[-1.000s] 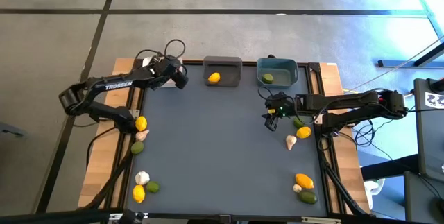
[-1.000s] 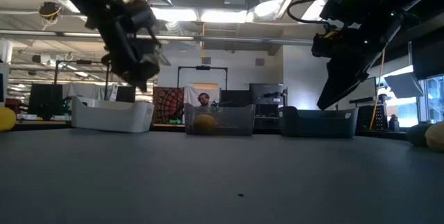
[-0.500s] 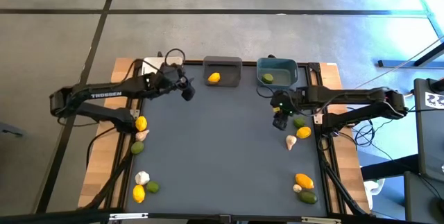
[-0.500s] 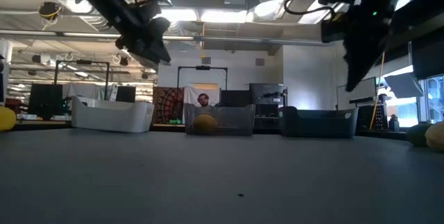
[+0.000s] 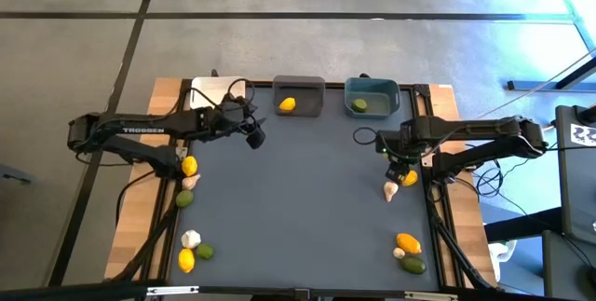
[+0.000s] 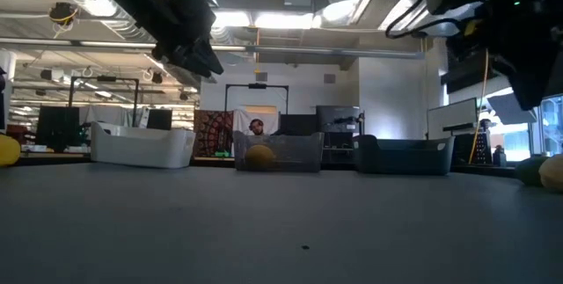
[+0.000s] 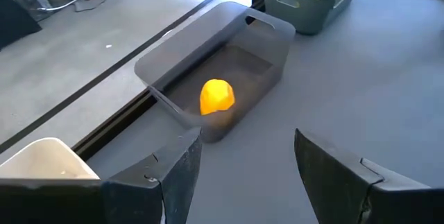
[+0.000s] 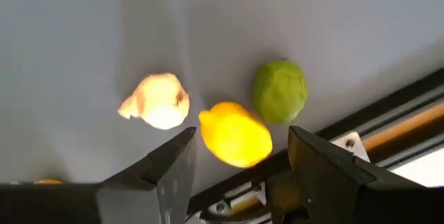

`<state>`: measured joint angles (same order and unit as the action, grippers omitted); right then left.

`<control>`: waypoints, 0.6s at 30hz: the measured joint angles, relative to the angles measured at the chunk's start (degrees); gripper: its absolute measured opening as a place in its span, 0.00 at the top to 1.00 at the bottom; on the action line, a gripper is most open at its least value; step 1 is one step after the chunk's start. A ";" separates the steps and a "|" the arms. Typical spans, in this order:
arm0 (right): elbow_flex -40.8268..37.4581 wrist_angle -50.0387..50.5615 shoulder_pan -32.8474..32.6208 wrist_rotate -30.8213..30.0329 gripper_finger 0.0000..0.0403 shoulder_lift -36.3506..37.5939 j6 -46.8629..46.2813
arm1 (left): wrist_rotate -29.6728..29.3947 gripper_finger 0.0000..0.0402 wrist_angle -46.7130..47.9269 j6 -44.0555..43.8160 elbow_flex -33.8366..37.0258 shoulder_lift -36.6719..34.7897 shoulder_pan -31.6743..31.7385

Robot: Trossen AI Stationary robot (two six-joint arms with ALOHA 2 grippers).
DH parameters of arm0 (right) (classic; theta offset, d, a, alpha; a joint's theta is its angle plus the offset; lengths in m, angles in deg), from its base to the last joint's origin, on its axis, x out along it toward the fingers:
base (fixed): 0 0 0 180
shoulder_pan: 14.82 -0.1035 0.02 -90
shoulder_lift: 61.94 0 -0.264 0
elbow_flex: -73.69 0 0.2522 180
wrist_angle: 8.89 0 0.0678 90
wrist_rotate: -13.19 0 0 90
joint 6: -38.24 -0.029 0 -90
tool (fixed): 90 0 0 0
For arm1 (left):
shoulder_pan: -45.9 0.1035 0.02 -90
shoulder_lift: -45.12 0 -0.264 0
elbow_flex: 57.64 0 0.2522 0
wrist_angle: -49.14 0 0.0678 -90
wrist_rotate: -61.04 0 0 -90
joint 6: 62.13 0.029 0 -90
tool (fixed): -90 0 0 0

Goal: Sort produce into baskets
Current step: Put the lime into the blue bin

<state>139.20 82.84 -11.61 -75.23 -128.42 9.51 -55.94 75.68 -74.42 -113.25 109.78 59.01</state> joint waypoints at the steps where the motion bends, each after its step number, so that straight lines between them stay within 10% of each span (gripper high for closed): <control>1: 0.00 0.06 -0.79 -0.22 0.45 0.00 -1.02 | 0.00 0.44 0.03 0.00 0.00 0.00 -0.15; 7: 0.00 -0.24 -2.86 -9.66 0.45 0.00 -9.23 | -0.04 0.44 0.04 0.00 0.00 0.00 -0.11; 18: -2.33 -1.90 -2.83 -9.31 0.45 -0.02 -12.08 | -0.04 0.44 0.07 -1.14 0.00 0.00 -0.11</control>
<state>136.86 80.95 -14.44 -84.54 -128.44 -2.57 -55.99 75.74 -75.56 -113.25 109.78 58.90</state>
